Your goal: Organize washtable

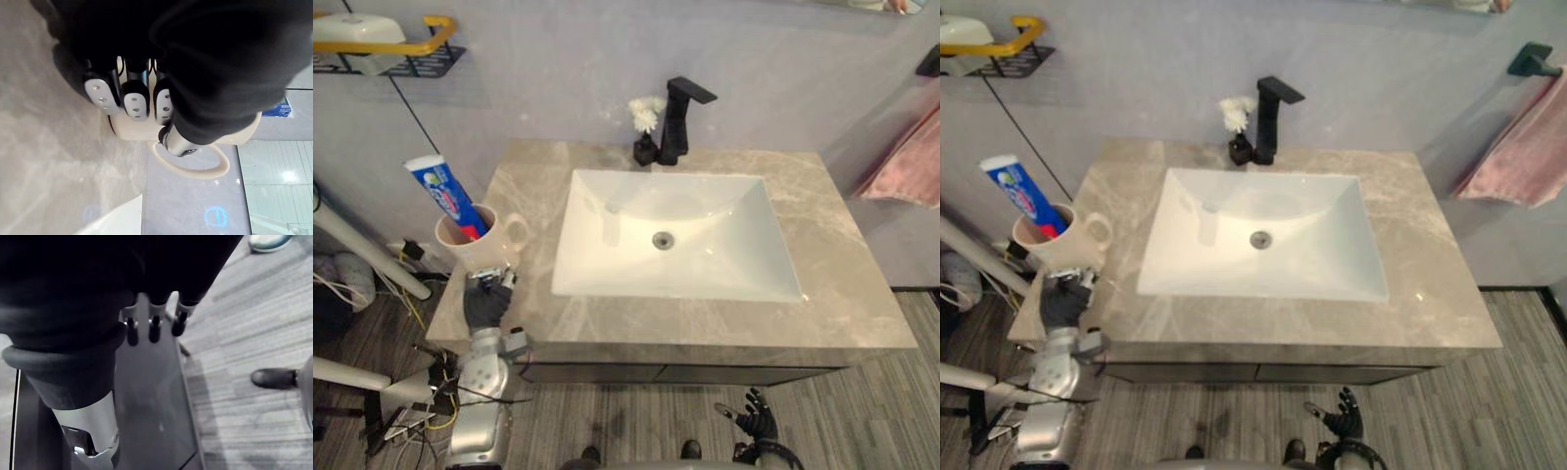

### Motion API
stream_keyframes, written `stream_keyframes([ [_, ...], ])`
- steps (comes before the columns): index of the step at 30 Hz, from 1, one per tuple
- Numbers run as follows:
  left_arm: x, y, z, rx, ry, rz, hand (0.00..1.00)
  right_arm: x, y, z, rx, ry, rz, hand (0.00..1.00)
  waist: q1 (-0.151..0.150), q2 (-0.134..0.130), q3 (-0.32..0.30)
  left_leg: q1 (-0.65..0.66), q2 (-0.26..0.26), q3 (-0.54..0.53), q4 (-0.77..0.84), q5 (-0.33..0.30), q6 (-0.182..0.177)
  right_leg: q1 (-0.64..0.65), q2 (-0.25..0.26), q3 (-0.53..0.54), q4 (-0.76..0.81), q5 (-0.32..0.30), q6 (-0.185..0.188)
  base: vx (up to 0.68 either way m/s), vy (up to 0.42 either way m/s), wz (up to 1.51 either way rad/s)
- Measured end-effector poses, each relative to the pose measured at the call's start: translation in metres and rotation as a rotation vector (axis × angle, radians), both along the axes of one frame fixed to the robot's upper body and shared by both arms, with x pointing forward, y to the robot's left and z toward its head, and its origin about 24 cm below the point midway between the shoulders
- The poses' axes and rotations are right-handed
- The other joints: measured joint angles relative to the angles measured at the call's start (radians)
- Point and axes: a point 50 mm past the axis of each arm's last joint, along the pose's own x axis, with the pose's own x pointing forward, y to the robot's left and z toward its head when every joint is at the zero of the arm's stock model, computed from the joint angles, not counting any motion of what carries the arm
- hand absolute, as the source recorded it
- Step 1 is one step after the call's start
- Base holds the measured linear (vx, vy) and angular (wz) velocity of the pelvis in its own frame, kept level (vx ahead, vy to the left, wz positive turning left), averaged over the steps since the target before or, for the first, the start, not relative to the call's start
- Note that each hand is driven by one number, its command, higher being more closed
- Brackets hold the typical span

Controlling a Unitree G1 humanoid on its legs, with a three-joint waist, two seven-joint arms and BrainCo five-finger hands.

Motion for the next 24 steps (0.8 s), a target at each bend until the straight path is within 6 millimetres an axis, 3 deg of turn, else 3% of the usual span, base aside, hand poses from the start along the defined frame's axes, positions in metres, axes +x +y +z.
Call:
stream_keyframes([
  [17,-0.0014,0.0034,0.0003,0.018,0.004,-0.003,1.00,0.0022,0.0003,-0.0012,-0.002,0.005,0.013,0.00,0.000,-0.007,-0.003,-0.002,-0.002,-0.006,-0.004,0.001,0.002,-0.001,-0.001,-0.008,-0.001,0.004,0.000,-0.02,-0.012,0.00],
  [24,-0.0005,0.0045,0.0042,0.117,0.014,-0.035,1.00,0.0079,0.0001,-0.0002,-0.007,-0.005,0.043,0.00,0.000,-0.011,-0.002,-0.020,-0.003,-0.007,-0.005,0.007,0.002,-0.019,-0.002,-0.011,0.000,0.006,0.003,0.00,0.000,0.00],
])
